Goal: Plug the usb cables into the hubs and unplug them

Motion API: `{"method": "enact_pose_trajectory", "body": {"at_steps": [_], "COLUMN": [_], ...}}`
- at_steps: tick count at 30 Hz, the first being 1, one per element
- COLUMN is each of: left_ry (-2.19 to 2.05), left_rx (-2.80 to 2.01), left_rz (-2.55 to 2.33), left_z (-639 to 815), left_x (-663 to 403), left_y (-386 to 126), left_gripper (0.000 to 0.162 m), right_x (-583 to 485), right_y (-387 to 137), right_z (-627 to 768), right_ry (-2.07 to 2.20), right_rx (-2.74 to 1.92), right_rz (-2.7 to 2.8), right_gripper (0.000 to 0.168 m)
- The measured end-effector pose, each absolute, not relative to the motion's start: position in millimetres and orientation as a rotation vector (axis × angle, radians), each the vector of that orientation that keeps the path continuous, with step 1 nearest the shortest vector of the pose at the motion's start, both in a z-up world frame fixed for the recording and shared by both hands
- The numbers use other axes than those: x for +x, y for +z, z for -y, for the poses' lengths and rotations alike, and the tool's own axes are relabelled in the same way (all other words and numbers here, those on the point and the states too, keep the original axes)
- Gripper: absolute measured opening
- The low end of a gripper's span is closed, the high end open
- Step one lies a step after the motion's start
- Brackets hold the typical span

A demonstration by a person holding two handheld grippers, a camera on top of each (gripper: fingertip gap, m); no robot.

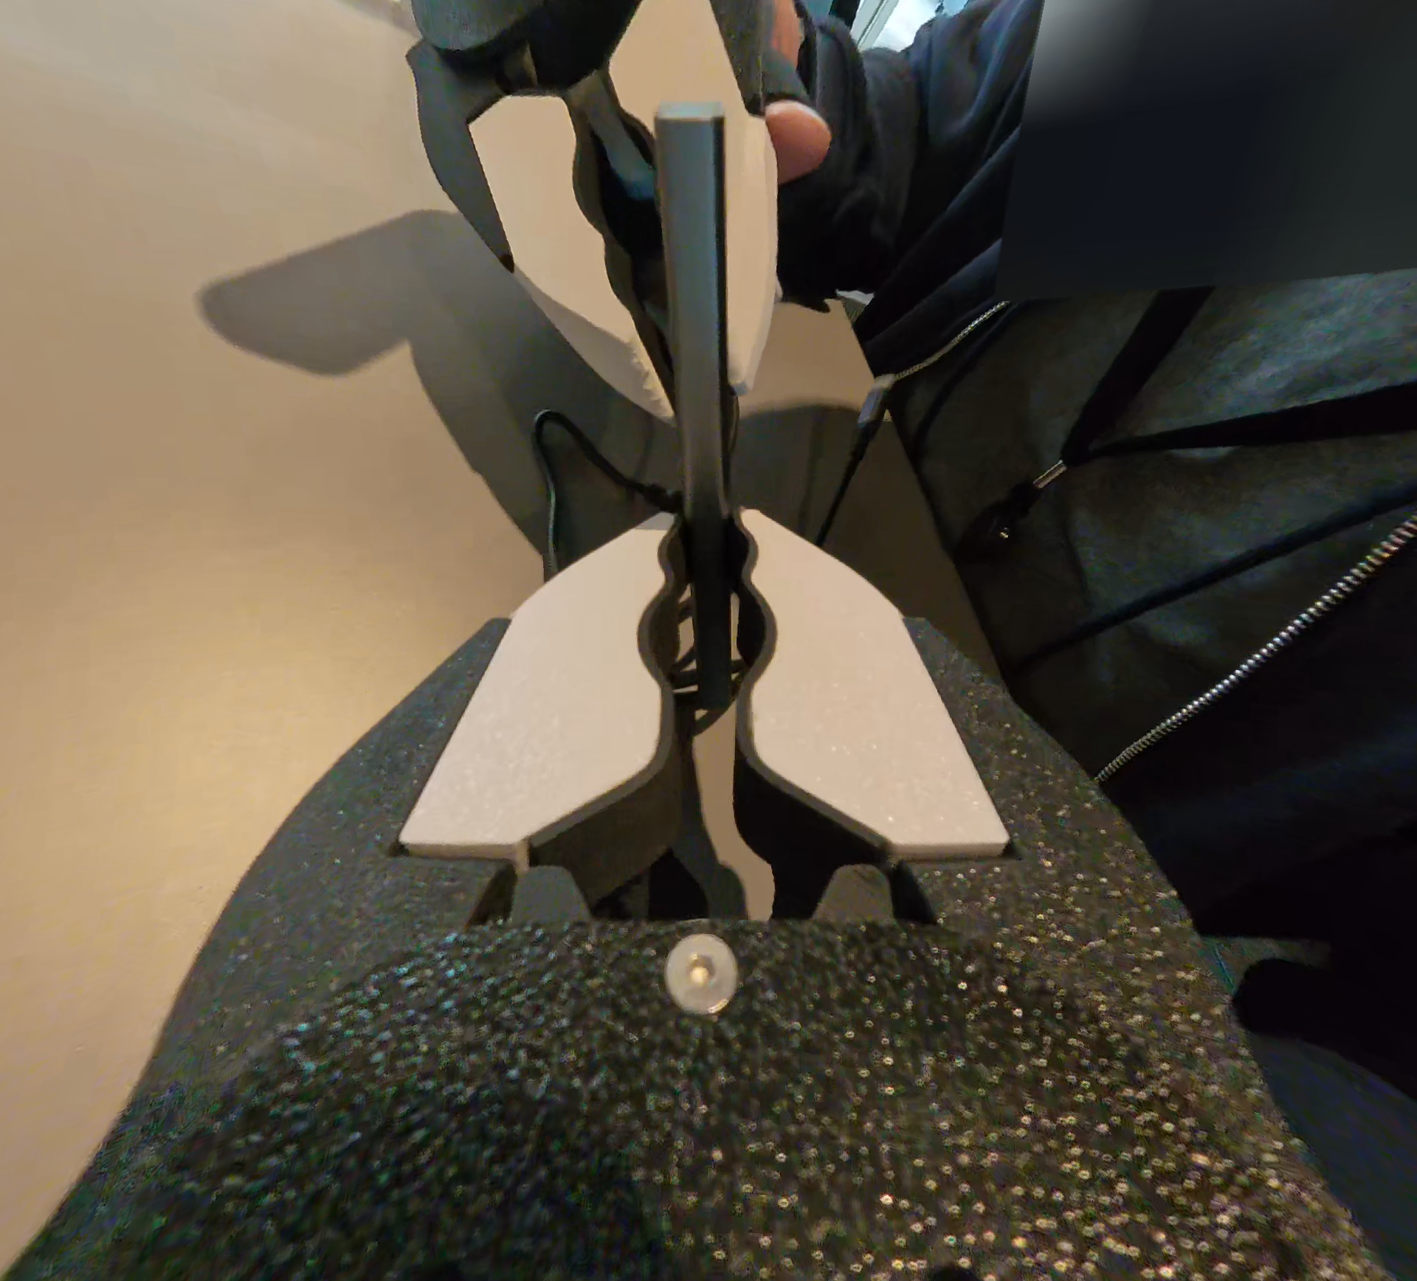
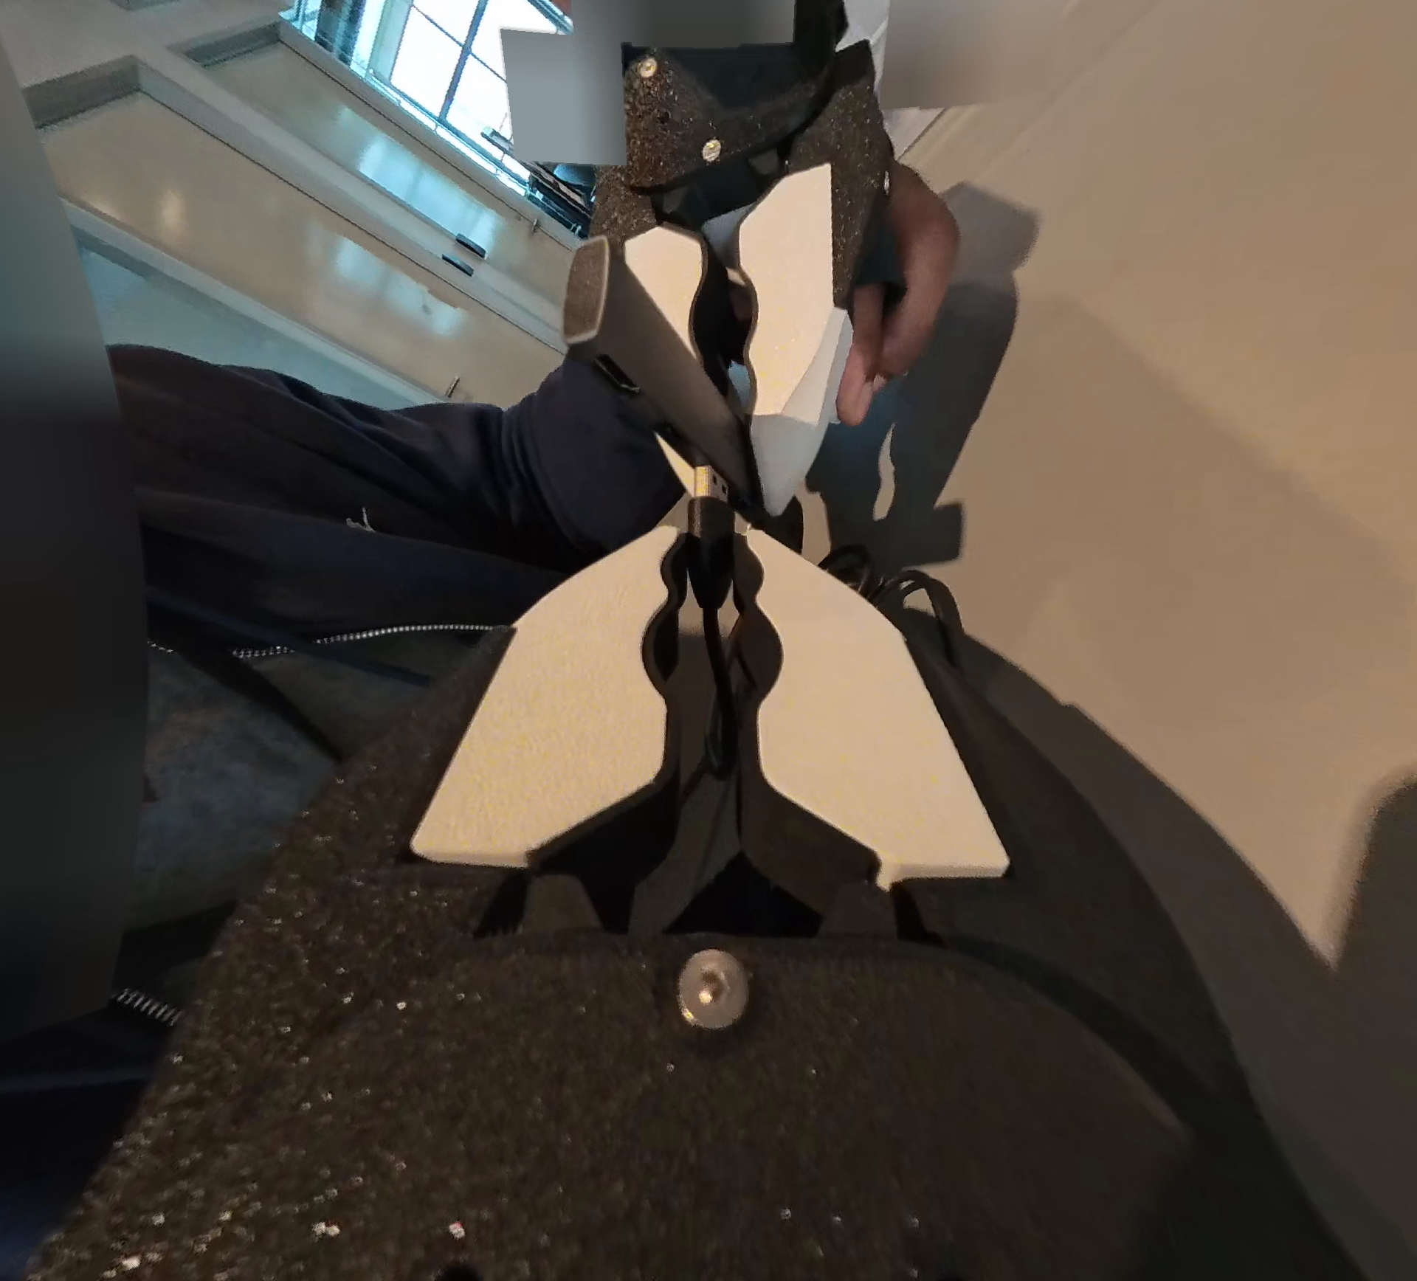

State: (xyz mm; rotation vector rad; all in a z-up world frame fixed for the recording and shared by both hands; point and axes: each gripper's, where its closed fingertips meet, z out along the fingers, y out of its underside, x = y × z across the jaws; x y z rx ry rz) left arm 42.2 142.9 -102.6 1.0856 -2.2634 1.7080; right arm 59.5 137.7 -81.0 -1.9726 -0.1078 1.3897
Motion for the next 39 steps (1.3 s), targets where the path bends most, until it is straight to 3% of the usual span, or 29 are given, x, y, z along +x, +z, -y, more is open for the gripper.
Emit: {"method": "enact_pose_trajectory", "body": {"at_steps": [24, 39], "left_ry": [1.344, 1.538], "left_rx": [1.154, 1.173], "left_rz": [2.48, 2.364], "left_z": [-140, -141], "left_x": [28, 37], "left_y": [-120, -117], "left_gripper": [0.01, 0.012], "right_x": [46, 53], "right_y": [-98, -96], "right_z": [-133, -138], "right_ry": [1.362, 1.348], "right_rx": [-2.076, -2.021], "right_rz": [0.23, 0.21], "right_gripper": [0.011, 0.011]}}
